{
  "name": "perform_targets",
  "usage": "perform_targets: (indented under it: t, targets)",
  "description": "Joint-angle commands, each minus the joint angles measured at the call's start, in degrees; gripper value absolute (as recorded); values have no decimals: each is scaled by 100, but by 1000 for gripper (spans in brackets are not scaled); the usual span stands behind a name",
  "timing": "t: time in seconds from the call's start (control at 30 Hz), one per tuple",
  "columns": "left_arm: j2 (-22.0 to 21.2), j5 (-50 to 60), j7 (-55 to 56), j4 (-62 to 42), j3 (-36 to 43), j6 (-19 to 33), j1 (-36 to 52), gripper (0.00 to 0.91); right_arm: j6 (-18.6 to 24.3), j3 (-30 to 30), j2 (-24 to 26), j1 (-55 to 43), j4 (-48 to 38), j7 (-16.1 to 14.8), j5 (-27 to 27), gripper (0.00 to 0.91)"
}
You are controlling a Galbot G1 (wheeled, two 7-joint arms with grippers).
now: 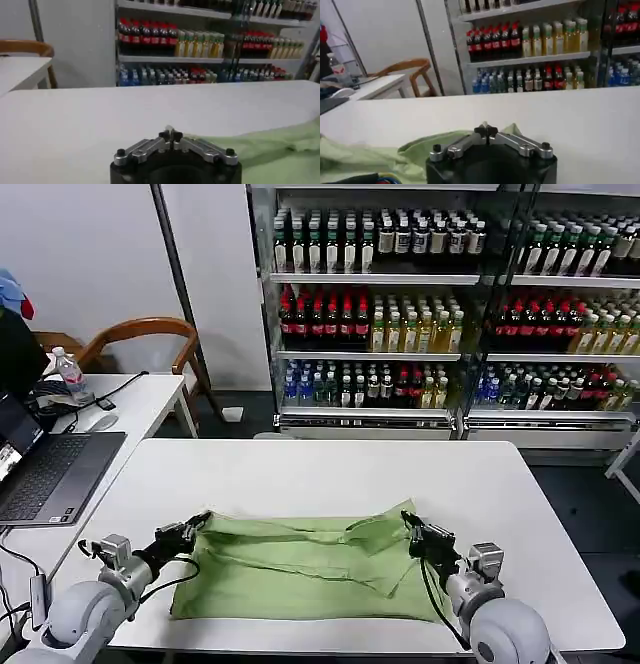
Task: Fold and organize the clothes.
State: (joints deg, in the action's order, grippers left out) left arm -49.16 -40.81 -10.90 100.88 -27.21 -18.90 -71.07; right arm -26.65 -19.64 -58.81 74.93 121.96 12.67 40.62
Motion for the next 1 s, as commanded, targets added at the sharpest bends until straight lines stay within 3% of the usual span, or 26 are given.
perform_targets:
  t: [0.03,0.63,1.0]
  targets:
    - [21,-54,-33,81,-284,15,-292,50,10,-98,-5,347,145,4,-31,0]
    - [96,-470,-397,393,-762,204,-1085,40,-37,-108,-36,696,250,18,-63,0]
    - [157,-507,-574,64,-861,223,-1078,50,56,-244,-20,756,130,30,-174,0]
